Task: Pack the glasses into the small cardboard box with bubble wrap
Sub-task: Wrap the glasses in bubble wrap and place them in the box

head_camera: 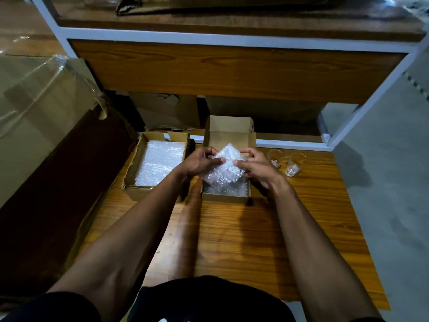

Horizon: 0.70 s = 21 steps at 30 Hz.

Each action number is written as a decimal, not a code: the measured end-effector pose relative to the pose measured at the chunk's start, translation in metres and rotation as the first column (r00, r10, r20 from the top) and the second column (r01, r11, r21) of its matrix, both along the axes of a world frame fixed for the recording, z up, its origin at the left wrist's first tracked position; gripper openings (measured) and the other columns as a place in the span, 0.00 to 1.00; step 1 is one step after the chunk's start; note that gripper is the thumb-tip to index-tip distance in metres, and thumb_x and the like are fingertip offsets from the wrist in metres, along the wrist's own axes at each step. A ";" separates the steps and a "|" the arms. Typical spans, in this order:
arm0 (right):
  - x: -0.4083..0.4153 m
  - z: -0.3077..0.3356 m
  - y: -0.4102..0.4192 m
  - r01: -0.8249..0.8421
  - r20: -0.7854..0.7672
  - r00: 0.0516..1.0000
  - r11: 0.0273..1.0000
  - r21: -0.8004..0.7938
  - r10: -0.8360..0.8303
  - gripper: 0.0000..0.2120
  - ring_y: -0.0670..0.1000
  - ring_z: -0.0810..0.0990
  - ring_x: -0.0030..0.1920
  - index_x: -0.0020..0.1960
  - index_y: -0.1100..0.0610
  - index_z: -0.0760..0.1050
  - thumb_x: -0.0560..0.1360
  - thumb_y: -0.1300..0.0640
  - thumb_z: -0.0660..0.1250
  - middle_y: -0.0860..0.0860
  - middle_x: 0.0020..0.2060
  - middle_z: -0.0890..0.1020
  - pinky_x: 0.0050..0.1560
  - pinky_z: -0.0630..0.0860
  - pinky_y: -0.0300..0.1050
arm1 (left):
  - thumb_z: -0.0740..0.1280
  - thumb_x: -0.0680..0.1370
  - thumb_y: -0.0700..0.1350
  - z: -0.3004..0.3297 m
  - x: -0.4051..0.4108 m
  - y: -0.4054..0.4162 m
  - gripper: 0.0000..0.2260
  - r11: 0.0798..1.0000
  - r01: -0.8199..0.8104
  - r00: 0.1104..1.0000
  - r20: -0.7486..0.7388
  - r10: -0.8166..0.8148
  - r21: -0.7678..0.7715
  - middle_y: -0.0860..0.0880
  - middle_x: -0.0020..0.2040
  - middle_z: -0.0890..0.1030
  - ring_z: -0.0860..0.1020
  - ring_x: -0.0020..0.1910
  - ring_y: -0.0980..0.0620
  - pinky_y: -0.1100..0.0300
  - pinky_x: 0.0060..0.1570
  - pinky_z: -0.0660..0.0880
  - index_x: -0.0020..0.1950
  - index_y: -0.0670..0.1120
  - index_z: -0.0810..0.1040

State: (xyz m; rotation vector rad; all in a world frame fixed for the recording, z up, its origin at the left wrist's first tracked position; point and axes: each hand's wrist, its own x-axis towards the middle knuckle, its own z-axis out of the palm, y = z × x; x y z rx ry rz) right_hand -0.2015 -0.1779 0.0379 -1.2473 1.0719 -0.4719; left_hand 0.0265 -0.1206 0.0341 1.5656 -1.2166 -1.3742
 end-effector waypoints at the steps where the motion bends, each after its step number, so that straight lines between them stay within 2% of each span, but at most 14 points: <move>1: 0.001 -0.002 0.000 0.026 0.010 1.000 1.000 -0.011 -0.026 0.26 0.58 0.86 0.57 0.69 0.53 0.72 0.74 0.58 0.79 0.56 0.57 0.86 0.51 0.84 0.56 | 0.77 0.78 0.49 0.000 0.000 0.001 0.17 1.000 0.009 1.000 -0.015 -0.009 0.018 0.46 0.47 0.86 0.86 0.43 0.48 0.55 0.40 0.81 0.59 0.40 0.79; 3: 0.003 -0.003 -0.001 0.057 0.037 0.998 0.998 -0.015 -0.056 0.23 0.58 0.86 0.56 0.67 0.53 0.74 0.75 0.61 0.77 0.58 0.58 0.85 0.54 0.85 0.58 | 0.77 0.78 0.48 0.001 0.000 0.002 0.18 0.999 0.042 0.998 -0.057 -0.040 0.033 0.43 0.51 0.87 0.87 0.49 0.45 0.51 0.47 0.84 0.62 0.41 0.78; 6: 0.005 0.002 0.001 0.088 0.104 0.990 0.996 0.023 -0.090 0.22 0.56 0.86 0.56 0.67 0.55 0.74 0.76 0.61 0.77 0.57 0.60 0.84 0.58 0.84 0.60 | 0.77 0.78 0.47 0.004 0.000 0.001 0.19 0.998 0.056 0.991 -0.122 -0.053 0.022 0.41 0.56 0.87 0.86 0.56 0.40 0.43 0.60 0.82 0.65 0.43 0.78; 8: 0.006 0.003 0.005 0.097 0.150 0.983 0.993 0.072 -0.107 0.23 0.54 0.86 0.56 0.67 0.57 0.73 0.76 0.60 0.77 0.56 0.59 0.84 0.58 0.84 0.57 | 0.77 0.78 0.46 0.003 0.000 0.001 0.15 0.999 0.035 0.988 -0.153 -0.034 0.009 0.43 0.53 0.87 0.86 0.55 0.41 0.42 0.61 0.81 0.61 0.43 0.79; 10: 0.007 0.003 0.010 0.075 0.183 0.978 0.990 0.118 -0.096 0.27 0.53 0.85 0.58 0.68 0.53 0.71 0.73 0.58 0.79 0.55 0.59 0.84 0.60 0.83 0.53 | 0.77 0.78 0.45 0.002 -0.001 0.002 0.12 1.000 0.023 0.985 -0.169 -0.024 -0.008 0.44 0.50 0.87 0.85 0.54 0.40 0.40 0.62 0.79 0.58 0.44 0.80; 12: 0.009 -0.001 0.013 0.045 0.183 0.981 0.990 0.131 -0.069 0.30 0.55 0.85 0.61 0.65 0.49 0.72 0.68 0.58 0.81 0.55 0.61 0.85 0.63 0.81 0.55 | 0.79 0.76 0.49 -0.001 -0.003 0.003 0.15 0.999 0.023 0.986 -0.164 -0.028 -0.030 0.39 0.55 0.85 0.83 0.58 0.32 0.33 0.66 0.76 0.58 0.45 0.81; 14: 0.012 -0.005 0.016 0.059 0.176 0.981 0.991 0.120 -0.079 0.29 0.56 0.84 0.61 0.65 0.49 0.72 0.69 0.60 0.81 0.55 0.62 0.84 0.64 0.80 0.56 | 0.80 0.75 0.51 -0.003 -0.004 0.004 0.19 0.999 0.024 0.988 -0.155 -0.029 -0.033 0.37 0.59 0.84 0.81 0.61 0.30 0.29 0.66 0.74 0.62 0.47 0.81; 18: 0.012 -0.008 0.015 0.093 0.149 0.983 0.991 0.091 -0.106 0.24 0.54 0.84 0.61 0.63 0.48 0.74 0.73 0.62 0.79 0.52 0.60 0.84 0.64 0.80 0.57 | 0.77 0.78 0.45 -0.002 -0.007 0.008 0.18 0.997 0.023 0.986 -0.162 -0.035 -0.070 0.42 0.61 0.84 0.83 0.60 0.37 0.36 0.62 0.80 0.66 0.50 0.79; 21: 0.009 -0.008 0.013 0.078 0.161 0.983 0.994 0.080 -0.090 0.26 0.58 0.84 0.62 0.68 0.55 0.76 0.73 0.62 0.79 0.56 0.61 0.84 0.66 0.79 0.63 | 0.74 0.79 0.39 -0.001 -0.007 0.009 0.16 0.996 0.007 0.973 -0.228 -0.027 -0.086 0.44 0.63 0.83 0.83 0.58 0.39 0.43 0.55 0.80 0.66 0.49 0.79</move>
